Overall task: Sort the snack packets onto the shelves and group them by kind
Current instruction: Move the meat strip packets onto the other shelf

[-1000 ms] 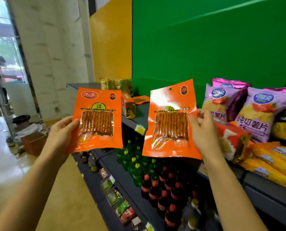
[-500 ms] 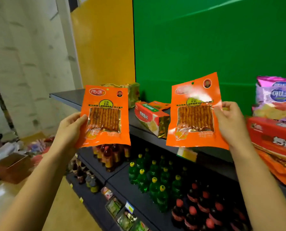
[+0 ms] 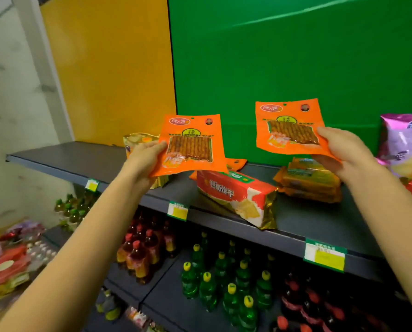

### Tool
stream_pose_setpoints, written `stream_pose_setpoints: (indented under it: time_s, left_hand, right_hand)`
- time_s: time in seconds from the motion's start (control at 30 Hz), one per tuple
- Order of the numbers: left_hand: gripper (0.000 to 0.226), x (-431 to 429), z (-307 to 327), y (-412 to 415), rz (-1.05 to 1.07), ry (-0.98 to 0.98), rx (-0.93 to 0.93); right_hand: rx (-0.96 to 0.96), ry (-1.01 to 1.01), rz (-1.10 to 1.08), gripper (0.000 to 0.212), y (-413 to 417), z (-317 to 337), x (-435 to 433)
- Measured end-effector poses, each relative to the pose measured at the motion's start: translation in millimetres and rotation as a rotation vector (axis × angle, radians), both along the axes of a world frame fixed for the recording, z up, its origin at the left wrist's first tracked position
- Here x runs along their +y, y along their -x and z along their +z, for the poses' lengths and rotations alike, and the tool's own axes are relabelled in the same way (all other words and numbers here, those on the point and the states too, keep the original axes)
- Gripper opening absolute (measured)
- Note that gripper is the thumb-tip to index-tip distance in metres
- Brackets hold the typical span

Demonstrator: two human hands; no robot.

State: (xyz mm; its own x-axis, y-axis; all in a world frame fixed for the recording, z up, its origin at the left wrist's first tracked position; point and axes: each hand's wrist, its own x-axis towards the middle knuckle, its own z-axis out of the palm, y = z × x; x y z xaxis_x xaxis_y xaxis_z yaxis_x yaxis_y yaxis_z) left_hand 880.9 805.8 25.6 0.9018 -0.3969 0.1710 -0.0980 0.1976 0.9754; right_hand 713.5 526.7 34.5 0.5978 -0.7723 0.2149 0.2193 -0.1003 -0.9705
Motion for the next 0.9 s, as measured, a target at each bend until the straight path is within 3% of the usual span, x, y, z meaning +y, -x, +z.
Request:
stream_pose_setpoints:
  time_s: [0.1,0.3,0.63,0.9]
  left_hand:
    - [0.016,-28,6,-37,-0.067,0.015,0.078]
    - [0.014,-81,12,-93,-0.145,-0.061,0.018]
    - [0.025,-142,-9,-164,-0.27,-0.19,0.029]
    - [0.026,-167,-51,-194,-0.352,-0.4,0.063]
  right_hand:
    - [-0.052,-0.096,0.025,0.026,-24,1,-8]
    - [-0.215,-0.319,0.147,0.022,-71,13,-22]
    - [0.028,-0.135,0.069,0.018,-124,8,-35]
    - [0.04,-0.098,0.028,0.018,-157,-3,-20]
